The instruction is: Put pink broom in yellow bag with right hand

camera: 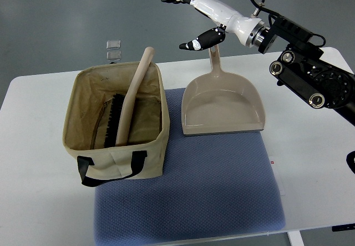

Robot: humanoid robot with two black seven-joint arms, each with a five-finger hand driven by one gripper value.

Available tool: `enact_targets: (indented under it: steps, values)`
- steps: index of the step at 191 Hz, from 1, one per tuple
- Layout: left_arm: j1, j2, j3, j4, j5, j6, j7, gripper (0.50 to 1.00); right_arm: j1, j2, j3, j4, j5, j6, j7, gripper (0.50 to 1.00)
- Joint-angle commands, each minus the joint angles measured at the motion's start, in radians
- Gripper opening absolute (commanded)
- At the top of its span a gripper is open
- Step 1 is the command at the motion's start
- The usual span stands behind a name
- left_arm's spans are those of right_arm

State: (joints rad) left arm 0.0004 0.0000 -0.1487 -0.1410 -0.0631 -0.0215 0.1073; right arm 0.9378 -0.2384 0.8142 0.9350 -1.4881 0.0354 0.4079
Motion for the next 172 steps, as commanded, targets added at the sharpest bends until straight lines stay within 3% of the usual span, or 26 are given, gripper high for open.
enact_targets:
  steps: [1, 69, 133, 172]
  values:
    - [0.0, 0.0, 0.0, 0.003, 0.0, 0.0, 0.0, 1.0, -0.054, 0.002, 0.071, -0.033, 0.161, -0.005, -0.001, 0.895]
    - [0.0, 0.0, 0.0, 0.003, 0.0, 0.0, 0.0, 1.0, -0.131, 0.021, 0.141, -0.26, 0.798, 0.009, -0.001, 0.895]
    - [0.0, 0.0, 0.0, 0.001, 0.0, 0.0, 0.0, 1.0, -0.211, 0.073, 0.146, -0.268, 1.14, 0.093, -0.012, 0.926]
    - [0.0, 0.0, 0.0, 0.001, 0.0, 0.0, 0.002, 1.0, -0.229, 0.09, 0.151, -0.269, 1.203, 0.115, 0.002, 0.93]
